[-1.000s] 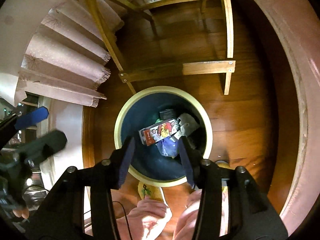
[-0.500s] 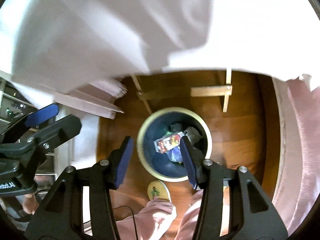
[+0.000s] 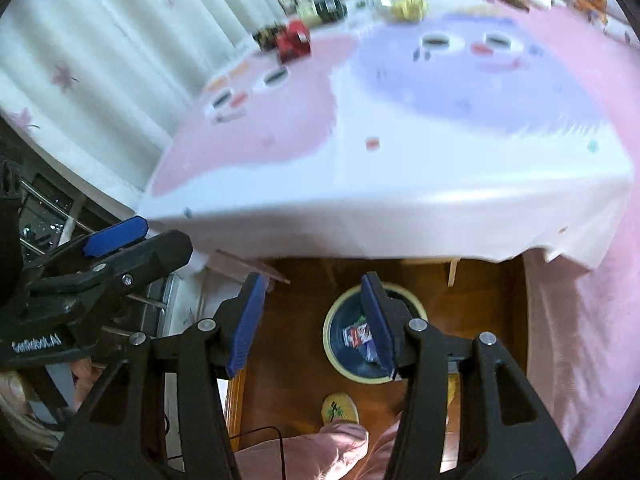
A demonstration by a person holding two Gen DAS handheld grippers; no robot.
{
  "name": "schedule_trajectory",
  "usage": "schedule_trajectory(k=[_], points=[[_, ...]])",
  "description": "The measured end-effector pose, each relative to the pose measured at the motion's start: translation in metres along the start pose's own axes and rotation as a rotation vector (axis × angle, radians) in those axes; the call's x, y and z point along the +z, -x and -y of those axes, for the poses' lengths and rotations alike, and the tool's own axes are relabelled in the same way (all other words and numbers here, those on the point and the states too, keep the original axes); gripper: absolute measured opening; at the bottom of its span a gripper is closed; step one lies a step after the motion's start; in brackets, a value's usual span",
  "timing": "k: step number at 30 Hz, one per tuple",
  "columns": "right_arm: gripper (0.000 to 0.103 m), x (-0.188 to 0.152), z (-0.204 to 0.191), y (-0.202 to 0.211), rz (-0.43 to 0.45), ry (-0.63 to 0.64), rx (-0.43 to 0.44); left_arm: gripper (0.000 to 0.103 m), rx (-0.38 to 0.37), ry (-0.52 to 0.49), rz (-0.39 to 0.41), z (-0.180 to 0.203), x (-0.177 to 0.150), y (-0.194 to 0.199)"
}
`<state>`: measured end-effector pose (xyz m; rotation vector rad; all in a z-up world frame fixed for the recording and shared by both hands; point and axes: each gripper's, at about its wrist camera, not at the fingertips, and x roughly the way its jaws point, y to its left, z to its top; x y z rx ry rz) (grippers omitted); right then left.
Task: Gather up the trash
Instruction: 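Raise both tools back toward the table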
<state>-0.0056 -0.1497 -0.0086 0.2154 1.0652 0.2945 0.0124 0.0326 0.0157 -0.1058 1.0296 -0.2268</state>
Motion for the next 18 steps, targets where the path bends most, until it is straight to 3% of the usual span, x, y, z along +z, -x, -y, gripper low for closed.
schedule_trajectory(k=[9, 18], points=[[0.047, 0.016, -0.024, 0.07, 0.115, 0.024, -0.02, 0.091, -0.043, -0.036, 0.1, 0.011, 0.039, 0.083], [0.047, 0.045, -0.045, 0.121, 0.225, 0.038, -0.081, 0.091, -0.034, -0.023, 0.196, 0.007, 0.076, 0.134]])
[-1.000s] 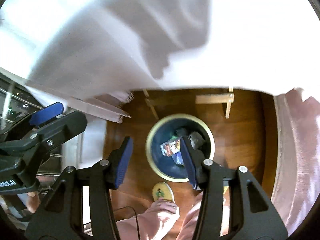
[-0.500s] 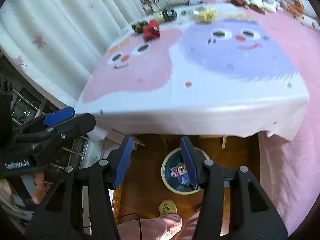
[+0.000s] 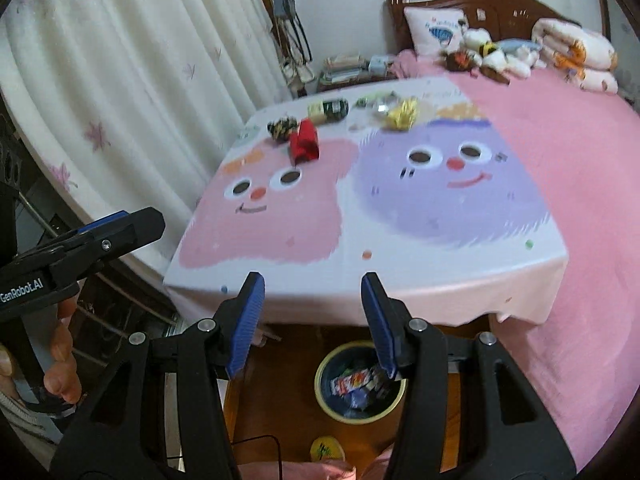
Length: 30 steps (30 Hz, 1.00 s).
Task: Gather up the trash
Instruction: 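Raise both tools back toward the table, then grasp the red packet with the left gripper while the right gripper grasps the yellow crumpled wrapper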
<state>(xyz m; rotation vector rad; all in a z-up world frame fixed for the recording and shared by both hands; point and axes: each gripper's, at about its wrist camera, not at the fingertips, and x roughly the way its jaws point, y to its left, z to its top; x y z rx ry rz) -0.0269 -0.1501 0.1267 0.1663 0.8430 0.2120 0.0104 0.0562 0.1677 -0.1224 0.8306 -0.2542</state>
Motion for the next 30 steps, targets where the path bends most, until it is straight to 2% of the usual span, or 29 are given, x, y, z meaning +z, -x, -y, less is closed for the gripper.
schedule_trajectory(k=[8, 10, 12, 16, 22, 27, 30], points=[[0.047, 0.035, -0.016, 0.012, 0.063, 0.024, -0.043, 0.091, -0.019, 0.012, 0.046, -0.018, 0.035, 0.015], [0.047, 0.042, -0.017, 0.009, 0.069, 0.019, -0.049, 0.086, -0.04, 0.026, 0.048, -0.025, 0.046, 0.014], [0.047, 0.051, -0.015, 0.005, 0.069, 0.015, -0.053, 0.082, -0.046, 0.035, 0.046, -0.03, 0.056, 0.011], [0.047, 0.068, -0.007, -0.006, 0.073, 0.015, -0.054, 0.081, -0.043, 0.065, 0.03, -0.037, 0.077, -0.008], [0.047, 0.112, 0.024, -0.048, 0.055, 0.013, -0.037, 0.081, 0.012, 0.135, -0.023, -0.048, 0.117, -0.067], [0.047, 0.165, 0.068, -0.109, 0.01, 0.019, 0.002, 0.081, 0.072, 0.178, -0.054, -0.053, 0.157, -0.134], [0.047, 0.199, 0.098, -0.149, -0.035, 0.009, 0.021, 0.081, 0.058, 0.229, -0.1, -0.057, 0.182, -0.182]])
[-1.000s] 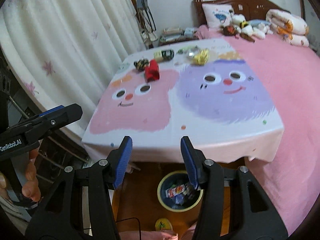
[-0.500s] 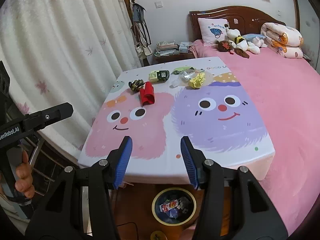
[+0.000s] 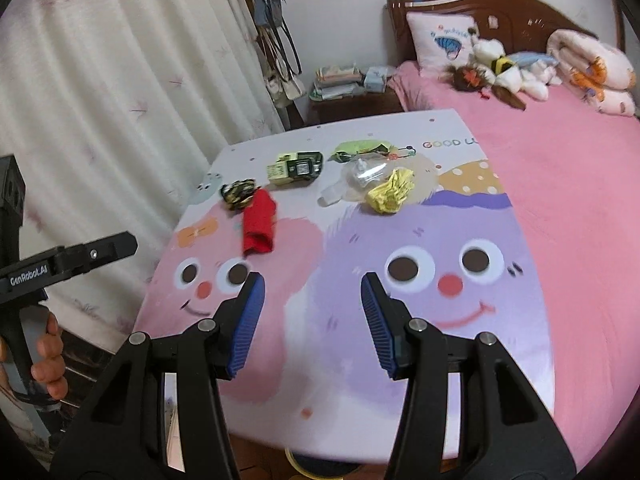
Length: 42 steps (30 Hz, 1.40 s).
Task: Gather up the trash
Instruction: 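Grasp the red packet with the left gripper while the right gripper grasps the yellow crumpled wrapper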
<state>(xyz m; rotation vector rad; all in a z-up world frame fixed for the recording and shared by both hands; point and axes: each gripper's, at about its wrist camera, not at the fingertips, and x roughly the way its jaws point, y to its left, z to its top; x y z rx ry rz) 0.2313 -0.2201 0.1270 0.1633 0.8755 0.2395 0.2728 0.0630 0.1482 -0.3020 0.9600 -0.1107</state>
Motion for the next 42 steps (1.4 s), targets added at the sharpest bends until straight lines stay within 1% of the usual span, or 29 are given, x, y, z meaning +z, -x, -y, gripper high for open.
schedule_trajectory(k=[4, 5, 9, 11, 14, 17, 19, 20, 21, 26, 27, 28, 29, 31, 32, 33, 34, 35, 36, 37, 39, 42], points=[[0.047, 0.042, 0.043, -0.053, -0.059, -0.008, 0.007, 0.081, 0.047, 0.041, -0.05, 0.005, 0.03, -0.062], [0.047, 0.055, 0.057, -0.072, -0.077, -0.013, 0.006, 0.081, 0.068, 0.063, -0.068, 0.005, 0.039, -0.083], [0.047, 0.084, 0.094, -0.128, -0.128, -0.033, 0.013, 0.081, 0.106, 0.147, -0.118, -0.004, 0.062, -0.144], [0.047, 0.096, 0.111, -0.161, -0.162, -0.056, 0.014, 0.081, 0.116, 0.183, -0.129, -0.011, 0.066, -0.165], [0.047, 0.106, 0.129, -0.204, -0.208, -0.09, 0.023, 0.08, 0.136, 0.226, -0.157, -0.021, 0.075, -0.201], [0.047, 0.11, 0.141, -0.239, -0.253, -0.121, 0.023, 0.08, 0.16, 0.229, -0.181, -0.026, 0.08, -0.228], [0.047, 0.11, 0.144, -0.254, -0.28, -0.135, 0.03, 0.079, 0.172, 0.234, -0.197, -0.028, 0.08, -0.239], [0.045, 0.109, 0.145, -0.263, -0.296, -0.136, 0.036, 0.079, 0.178, 0.24, -0.208, -0.03, 0.081, -0.247], [0.045, 0.108, 0.144, -0.268, -0.306, -0.133, 0.045, 0.079, 0.185, 0.25, -0.221, -0.032, 0.081, -0.256], [0.043, 0.104, 0.133, -0.282, -0.329, -0.105, 0.107, 0.078, 0.203, 0.292, -0.258, -0.042, 0.077, -0.277], [0.043, 0.103, 0.13, -0.285, -0.336, -0.103, 0.115, 0.075, 0.201, 0.304, -0.268, -0.045, 0.076, -0.282], [0.042, 0.102, 0.128, -0.285, -0.341, -0.102, 0.122, 0.07, 0.199, 0.313, -0.274, -0.047, 0.075, -0.285], [0.04, 0.101, 0.126, -0.287, -0.349, -0.106, 0.137, 0.067, 0.191, 0.328, -0.288, -0.05, 0.074, -0.291], [0.037, 0.1, 0.125, -0.291, -0.357, -0.116, 0.16, 0.059, 0.184, 0.343, -0.296, -0.054, 0.072, -0.297], [0.034, 0.101, 0.123, -0.291, -0.354, -0.111, 0.166, 0.056, 0.181, 0.35, -0.296, -0.054, 0.072, -0.299], [0.029, 0.101, 0.121, -0.291, -0.35, -0.104, 0.171, 0.053, 0.17, 0.356, -0.293, -0.055, 0.071, -0.302], [0.029, 0.102, 0.119, -0.292, -0.345, -0.094, 0.177, 0.046, 0.16, 0.36, -0.288, -0.055, 0.07, -0.303], [0.027, 0.103, 0.117, -0.291, -0.343, -0.087, 0.176, 0.042, 0.147, 0.361, -0.281, -0.053, 0.069, -0.303], [0.025, 0.104, 0.116, -0.291, -0.342, -0.084, 0.178, 0.034, 0.134, 0.355, -0.273, -0.05, 0.069, -0.304], [0.024, 0.104, 0.115, -0.291, -0.34, -0.081, 0.185, 0.028, 0.135, 0.346, -0.267, -0.047, 0.069, -0.304], [0.023, 0.104, 0.114, -0.289, -0.34, -0.084, 0.194, 0.025, 0.152, 0.32, -0.262, -0.039, 0.068, -0.303], [0.022, 0.103, 0.111, -0.282, -0.326, -0.09, 0.215, 0.023, 0.15, 0.285, -0.242, -0.025, 0.066, -0.296]])
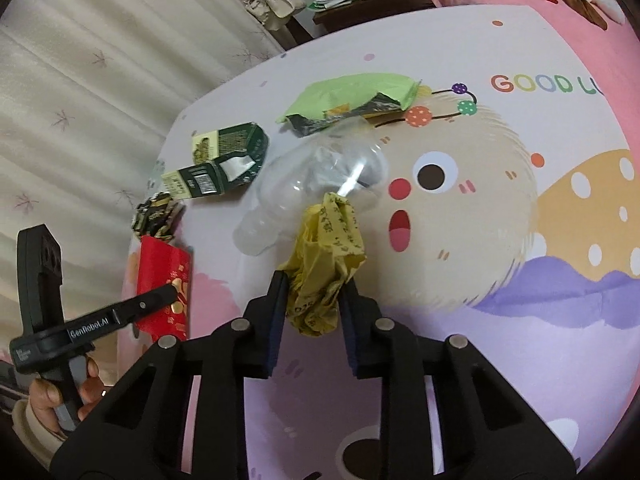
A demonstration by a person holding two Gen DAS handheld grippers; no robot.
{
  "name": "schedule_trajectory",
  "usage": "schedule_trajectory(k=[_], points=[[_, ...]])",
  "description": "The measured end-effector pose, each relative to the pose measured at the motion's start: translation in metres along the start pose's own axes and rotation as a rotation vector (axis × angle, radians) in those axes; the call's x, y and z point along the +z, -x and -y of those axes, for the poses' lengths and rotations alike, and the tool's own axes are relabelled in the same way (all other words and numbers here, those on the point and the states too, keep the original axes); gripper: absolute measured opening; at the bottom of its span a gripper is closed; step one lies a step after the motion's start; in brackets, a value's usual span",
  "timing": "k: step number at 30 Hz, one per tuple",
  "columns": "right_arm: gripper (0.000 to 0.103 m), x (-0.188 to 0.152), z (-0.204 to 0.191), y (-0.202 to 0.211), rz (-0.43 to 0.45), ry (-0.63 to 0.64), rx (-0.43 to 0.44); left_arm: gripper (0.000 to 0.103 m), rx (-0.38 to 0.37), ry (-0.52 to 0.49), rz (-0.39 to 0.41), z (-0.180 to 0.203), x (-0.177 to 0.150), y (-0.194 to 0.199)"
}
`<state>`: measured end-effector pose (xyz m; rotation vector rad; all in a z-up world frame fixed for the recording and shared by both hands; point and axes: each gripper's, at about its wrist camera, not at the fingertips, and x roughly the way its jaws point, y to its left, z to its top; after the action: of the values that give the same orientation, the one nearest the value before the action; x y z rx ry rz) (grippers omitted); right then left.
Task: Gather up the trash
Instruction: 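Grasp the red packet with the left gripper while the right gripper grasps the yellow crumpled wrapper, then carry red packet and yellow wrapper over the bin and open both grippers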
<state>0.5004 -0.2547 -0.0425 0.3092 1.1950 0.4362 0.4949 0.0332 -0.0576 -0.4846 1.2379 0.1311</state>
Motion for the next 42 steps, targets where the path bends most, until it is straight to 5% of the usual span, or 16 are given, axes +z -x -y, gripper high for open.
schedule_trajectory(k=[14, 23, 32, 42], points=[[0.022, -0.064, -0.068, 0.073, 0.09, 0.113, 0.039, 0.023, -0.074, -0.176, 0.111, 0.022, -0.065, 0.095], [0.022, -0.158, -0.141, 0.114, 0.152, 0.21, -0.043, 0.023, -0.13, -0.302, 0.142, -0.025, -0.147, 0.178], [0.022, -0.276, -0.212, 0.138, 0.214, 0.165, -0.137, 0.023, -0.164, -0.463, 0.177, -0.098, -0.249, 0.244], [0.022, -0.388, -0.259, 0.135, 0.135, 0.139, -0.209, 0.023, -0.159, -0.534, 0.149, -0.171, -0.333, 0.27]])
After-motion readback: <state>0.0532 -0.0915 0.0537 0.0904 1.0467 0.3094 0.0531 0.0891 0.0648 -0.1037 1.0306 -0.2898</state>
